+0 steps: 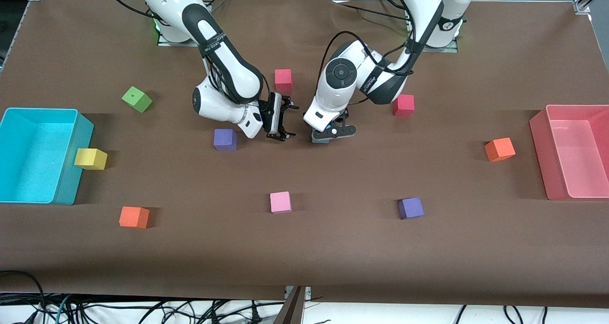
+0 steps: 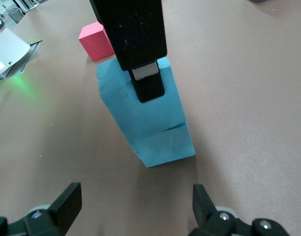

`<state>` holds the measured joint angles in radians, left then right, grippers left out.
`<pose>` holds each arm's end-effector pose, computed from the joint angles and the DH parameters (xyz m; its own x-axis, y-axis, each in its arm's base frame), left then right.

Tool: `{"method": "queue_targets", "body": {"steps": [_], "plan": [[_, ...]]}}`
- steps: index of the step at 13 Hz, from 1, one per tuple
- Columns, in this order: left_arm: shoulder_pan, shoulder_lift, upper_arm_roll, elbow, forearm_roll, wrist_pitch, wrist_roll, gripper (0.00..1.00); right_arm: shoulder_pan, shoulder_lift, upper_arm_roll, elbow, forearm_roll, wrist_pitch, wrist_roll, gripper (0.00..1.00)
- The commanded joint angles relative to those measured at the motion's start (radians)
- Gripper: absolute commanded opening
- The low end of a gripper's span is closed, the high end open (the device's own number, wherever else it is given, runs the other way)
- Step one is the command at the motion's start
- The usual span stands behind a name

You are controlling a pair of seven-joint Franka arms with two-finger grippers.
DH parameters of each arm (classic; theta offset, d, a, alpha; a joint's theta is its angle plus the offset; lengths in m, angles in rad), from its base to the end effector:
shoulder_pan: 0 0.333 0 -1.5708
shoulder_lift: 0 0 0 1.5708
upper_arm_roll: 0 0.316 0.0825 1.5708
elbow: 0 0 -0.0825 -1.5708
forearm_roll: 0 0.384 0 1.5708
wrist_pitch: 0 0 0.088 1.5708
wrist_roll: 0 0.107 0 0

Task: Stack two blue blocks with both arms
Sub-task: 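Lower the cyan cube onto the first cube and open the left gripper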

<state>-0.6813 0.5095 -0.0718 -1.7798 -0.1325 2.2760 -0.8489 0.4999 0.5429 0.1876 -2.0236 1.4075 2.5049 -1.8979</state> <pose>0.4792 -0.4485 0.2708 0.9762 0.1848 -0.1136 0.1938 -0.9782 0.0740 0.4601 0.3686 0.1728 0.2937 0.6646 0.6871 0.9489 -0.1158 -0.2937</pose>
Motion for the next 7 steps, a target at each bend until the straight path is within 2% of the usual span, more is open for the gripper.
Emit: {"method": "queue_targets", "body": {"steps": [1, 4, 7], "plan": [[-0.020, 0.017, 0.018, 0.023, -0.013, -0.001, -0.015, 1.00, -0.014, 0.002, 0.010, 0.003, 0.024, -0.012, -0.029, 1.00], [-0.020, 0.006, 0.017, 0.026, -0.013, -0.003, -0.015, 1.00, -0.014, -0.001, 0.010, 0.003, 0.024, -0.012, -0.029, 1.00], [-0.011, -0.051, 0.035, 0.014, -0.007, -0.021, -0.003, 1.00, -0.014, -0.006, 0.009, 0.005, 0.024, -0.011, -0.029, 1.00]]}}
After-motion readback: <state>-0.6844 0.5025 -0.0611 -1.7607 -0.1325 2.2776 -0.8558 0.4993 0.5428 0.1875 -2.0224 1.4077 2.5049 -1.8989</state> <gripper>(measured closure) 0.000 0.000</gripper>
